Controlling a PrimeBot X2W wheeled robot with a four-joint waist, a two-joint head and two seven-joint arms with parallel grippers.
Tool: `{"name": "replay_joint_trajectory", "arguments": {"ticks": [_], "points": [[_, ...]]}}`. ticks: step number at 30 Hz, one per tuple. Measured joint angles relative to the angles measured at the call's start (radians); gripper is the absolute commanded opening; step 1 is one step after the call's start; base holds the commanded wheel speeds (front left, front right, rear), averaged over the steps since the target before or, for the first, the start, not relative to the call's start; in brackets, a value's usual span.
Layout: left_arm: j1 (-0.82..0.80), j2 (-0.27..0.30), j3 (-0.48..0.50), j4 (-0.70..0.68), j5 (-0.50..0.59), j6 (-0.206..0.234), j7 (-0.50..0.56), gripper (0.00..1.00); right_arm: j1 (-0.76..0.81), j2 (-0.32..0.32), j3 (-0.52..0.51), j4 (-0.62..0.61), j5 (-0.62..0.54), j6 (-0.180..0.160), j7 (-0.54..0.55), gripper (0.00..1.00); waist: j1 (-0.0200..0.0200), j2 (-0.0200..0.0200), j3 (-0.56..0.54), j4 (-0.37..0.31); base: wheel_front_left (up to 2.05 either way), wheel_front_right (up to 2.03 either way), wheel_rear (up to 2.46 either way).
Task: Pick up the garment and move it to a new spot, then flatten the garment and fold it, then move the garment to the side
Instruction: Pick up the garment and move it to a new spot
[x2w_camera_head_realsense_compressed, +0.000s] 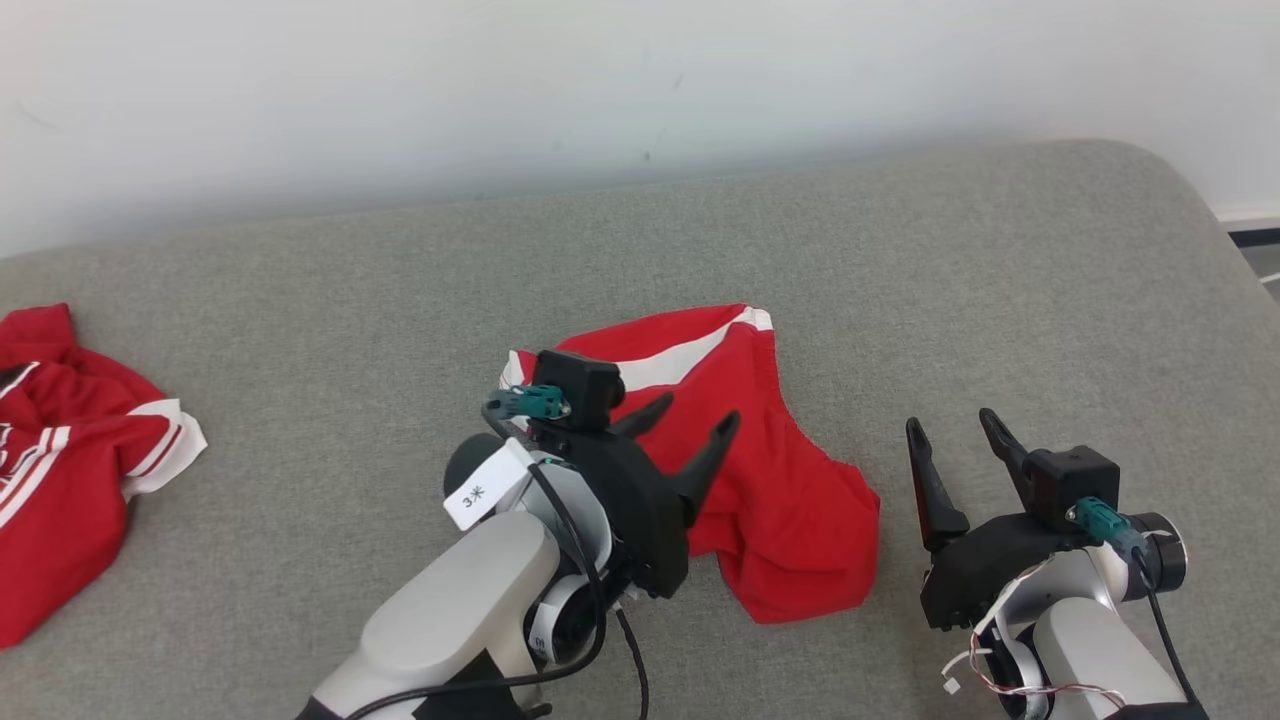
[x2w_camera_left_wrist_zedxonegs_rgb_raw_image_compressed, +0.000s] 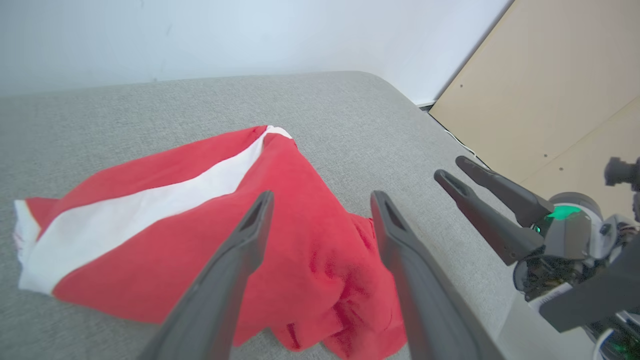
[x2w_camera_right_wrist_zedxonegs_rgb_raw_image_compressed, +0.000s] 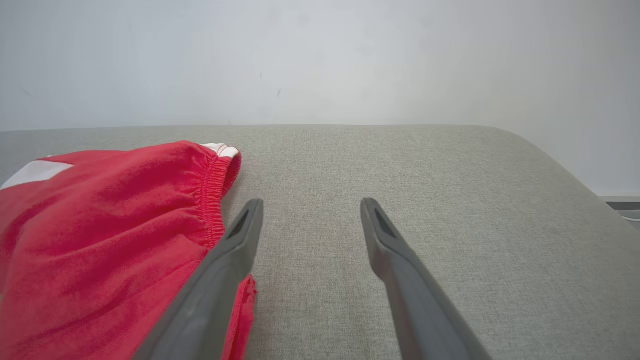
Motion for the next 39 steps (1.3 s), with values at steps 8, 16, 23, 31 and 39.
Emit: {"name": "replay_joint_trajectory", "arguments": {"ticks": [8,16,23,31,39], "points": [[-0.002,0.079,0.039,0.011,0.067,0.071,-0.091,1.00,0.016,0.001,-0.002,-0.006,0.005,0.000,-0.004,1.00,0.0000,0.0000,-0.014,0.023,0.00,0.00,0.00],[0.010,0.119,0.080,0.008,0.114,0.091,-0.174,1.00,0.034,0.001,-0.002,-0.017,0.008,-0.001,-0.007,1.00,-0.0001,0.0000,-0.017,0.044,0.00,0.00,0.00],[0.058,0.127,0.108,0.007,0.129,0.100,-0.218,1.00,0.034,0.001,-0.003,-0.021,0.008,-0.001,-0.007,1.00,-0.0002,0.0000,-0.018,0.051,0.00,0.00,0.00],[0.109,0.134,0.177,0.038,0.177,0.100,-0.254,1.00,0.038,0.001,-0.005,-0.029,0.010,-0.004,-0.007,1.00,0.0000,0.0000,-0.010,0.061,0.00,0.00,0.00],[0.147,0.114,0.257,0.070,0.219,0.100,-0.272,1.00,0.044,0.000,-0.009,-0.031,0.011,-0.009,-0.007,1.00,0.0000,0.0000,-0.005,0.069,0.00,0.00,0.00]]}}
